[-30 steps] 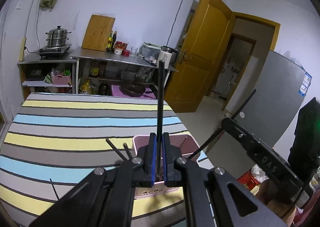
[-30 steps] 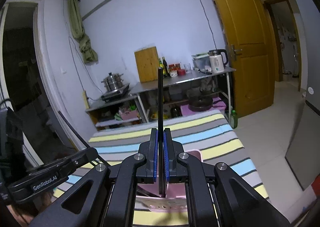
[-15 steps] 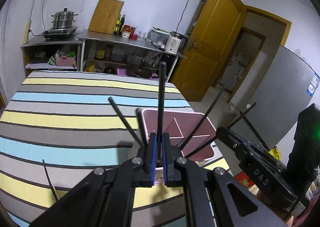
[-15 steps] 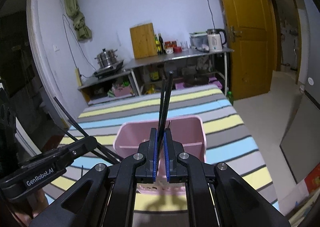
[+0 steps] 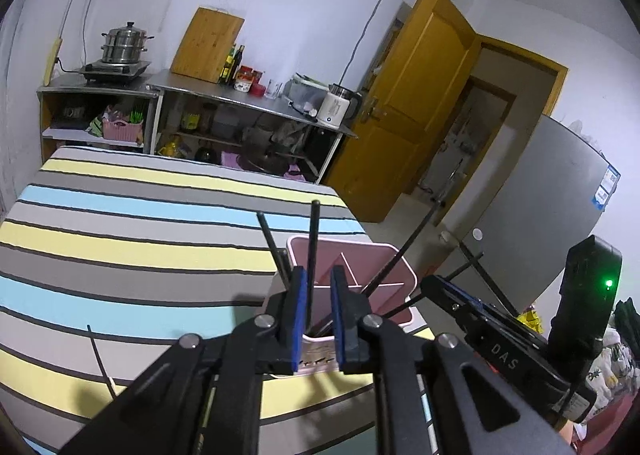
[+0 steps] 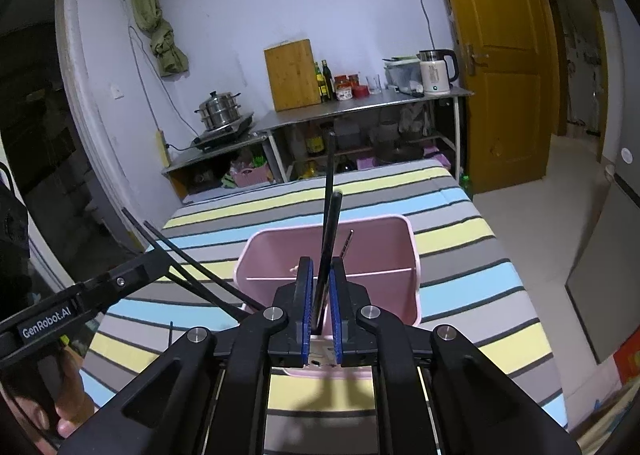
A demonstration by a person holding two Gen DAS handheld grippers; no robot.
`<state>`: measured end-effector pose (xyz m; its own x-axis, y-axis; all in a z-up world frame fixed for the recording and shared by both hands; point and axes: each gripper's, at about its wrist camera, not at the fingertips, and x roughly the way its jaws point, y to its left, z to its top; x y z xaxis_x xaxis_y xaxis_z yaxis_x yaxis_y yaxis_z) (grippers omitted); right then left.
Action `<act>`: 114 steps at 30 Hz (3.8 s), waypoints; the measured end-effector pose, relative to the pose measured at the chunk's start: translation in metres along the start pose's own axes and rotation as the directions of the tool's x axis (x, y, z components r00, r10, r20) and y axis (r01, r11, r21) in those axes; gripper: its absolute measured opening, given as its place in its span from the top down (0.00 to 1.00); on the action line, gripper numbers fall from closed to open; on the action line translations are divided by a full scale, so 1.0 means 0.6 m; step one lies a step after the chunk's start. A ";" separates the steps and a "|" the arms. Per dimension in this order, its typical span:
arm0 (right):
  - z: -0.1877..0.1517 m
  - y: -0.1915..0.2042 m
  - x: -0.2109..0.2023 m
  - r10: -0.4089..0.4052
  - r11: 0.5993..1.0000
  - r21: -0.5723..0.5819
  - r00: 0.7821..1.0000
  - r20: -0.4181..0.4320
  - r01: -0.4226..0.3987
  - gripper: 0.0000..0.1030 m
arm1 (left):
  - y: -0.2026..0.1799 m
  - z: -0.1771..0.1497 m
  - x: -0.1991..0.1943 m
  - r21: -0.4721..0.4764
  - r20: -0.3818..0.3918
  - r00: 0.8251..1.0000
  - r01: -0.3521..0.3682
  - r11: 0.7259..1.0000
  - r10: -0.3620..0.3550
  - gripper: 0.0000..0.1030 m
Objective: Organize utensils
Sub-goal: 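Lower both chopsticks into the basket and open both tools, then move both tools back to the table and grasp a chopstick each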
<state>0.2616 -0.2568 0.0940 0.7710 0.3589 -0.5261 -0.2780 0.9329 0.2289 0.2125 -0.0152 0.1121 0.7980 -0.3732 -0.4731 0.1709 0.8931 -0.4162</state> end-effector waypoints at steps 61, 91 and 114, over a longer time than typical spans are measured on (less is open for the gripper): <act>-0.214 0.146 0.047 0.183 0.972 -0.094 0.943 -0.279 -0.216 0.87 | 0.303 -0.150 0.043 -0.182 -0.219 0.928 -0.341 0.922 0.300 0.82; -0.239 0.224 0.197 0.198 0.936 -0.182 0.880 -0.431 -0.300 0.87 | 0.300 -0.185 -0.027 -0.065 -0.294 0.908 -0.330 0.942 0.298 0.92; -0.239 0.251 0.215 0.097 0.929 -0.277 0.886 -0.453 -0.244 0.92 | 0.254 -0.214 -0.017 -0.028 -0.306 0.876 -0.399 0.916 0.373 0.89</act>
<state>0.2368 -0.0655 -0.0571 0.3965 0.4226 -0.8150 -0.6055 0.7877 0.1139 0.1562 0.0924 -0.0459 0.5856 -0.0712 -0.8075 -0.1784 0.9604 -0.2141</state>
